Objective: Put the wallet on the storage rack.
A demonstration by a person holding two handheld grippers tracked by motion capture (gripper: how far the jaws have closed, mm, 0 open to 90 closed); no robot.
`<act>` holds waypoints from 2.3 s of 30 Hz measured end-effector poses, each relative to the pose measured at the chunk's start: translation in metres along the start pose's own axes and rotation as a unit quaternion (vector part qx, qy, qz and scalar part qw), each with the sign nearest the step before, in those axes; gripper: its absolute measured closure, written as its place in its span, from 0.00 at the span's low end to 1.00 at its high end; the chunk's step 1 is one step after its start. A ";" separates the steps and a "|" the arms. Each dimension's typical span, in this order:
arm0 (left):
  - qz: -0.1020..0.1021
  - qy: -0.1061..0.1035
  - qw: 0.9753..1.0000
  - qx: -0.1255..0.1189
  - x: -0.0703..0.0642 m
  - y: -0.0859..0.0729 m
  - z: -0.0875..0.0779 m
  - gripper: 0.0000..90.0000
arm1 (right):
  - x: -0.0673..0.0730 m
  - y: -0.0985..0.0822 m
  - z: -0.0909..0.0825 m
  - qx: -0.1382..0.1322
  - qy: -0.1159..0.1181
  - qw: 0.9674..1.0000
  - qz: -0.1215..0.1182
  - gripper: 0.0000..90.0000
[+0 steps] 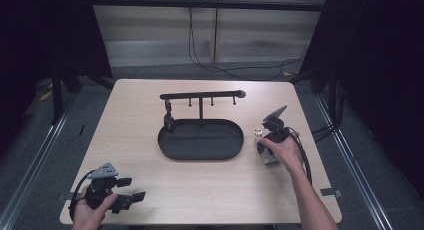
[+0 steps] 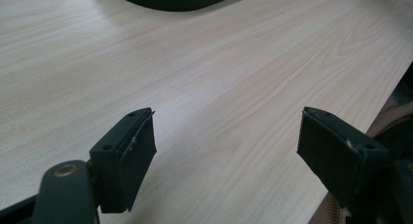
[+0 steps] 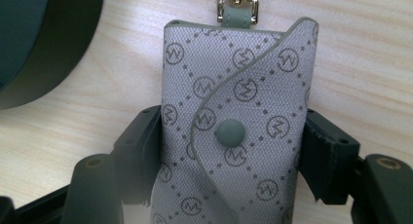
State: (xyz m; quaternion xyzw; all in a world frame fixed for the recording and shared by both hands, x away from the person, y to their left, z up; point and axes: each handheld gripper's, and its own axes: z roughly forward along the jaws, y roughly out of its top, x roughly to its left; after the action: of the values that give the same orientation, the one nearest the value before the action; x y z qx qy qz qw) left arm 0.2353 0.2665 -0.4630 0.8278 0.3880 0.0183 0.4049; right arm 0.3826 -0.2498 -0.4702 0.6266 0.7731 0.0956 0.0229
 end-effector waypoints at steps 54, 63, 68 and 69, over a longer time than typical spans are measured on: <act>-0.001 -0.013 1.000 -0.008 0.004 0.001 0.002 0.23 | 0.017 0.007 -0.085 -0.069 0.066 0.994 -0.051 0.36; -0.001 -0.012 1.000 -0.009 0.005 0.001 0.000 0.23 | 0.037 0.015 -0.094 -0.083 0.080 0.991 -0.069 0.36; 0.000 -0.011 1.000 -0.008 0.005 0.001 0.000 0.23 | 0.048 0.020 -0.090 -0.086 0.091 0.989 -0.072 0.36; -0.001 -0.012 1.000 -0.008 0.005 0.001 0.000 0.23 | 0.050 0.022 -0.089 -0.090 0.094 0.989 -0.077 0.36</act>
State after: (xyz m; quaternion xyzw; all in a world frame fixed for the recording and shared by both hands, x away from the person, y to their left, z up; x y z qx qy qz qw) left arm 0.2391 0.2697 -0.4637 0.8245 0.3836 0.0108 0.4158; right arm 0.3790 -0.2076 -0.3753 0.5488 0.8062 0.2208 0.0135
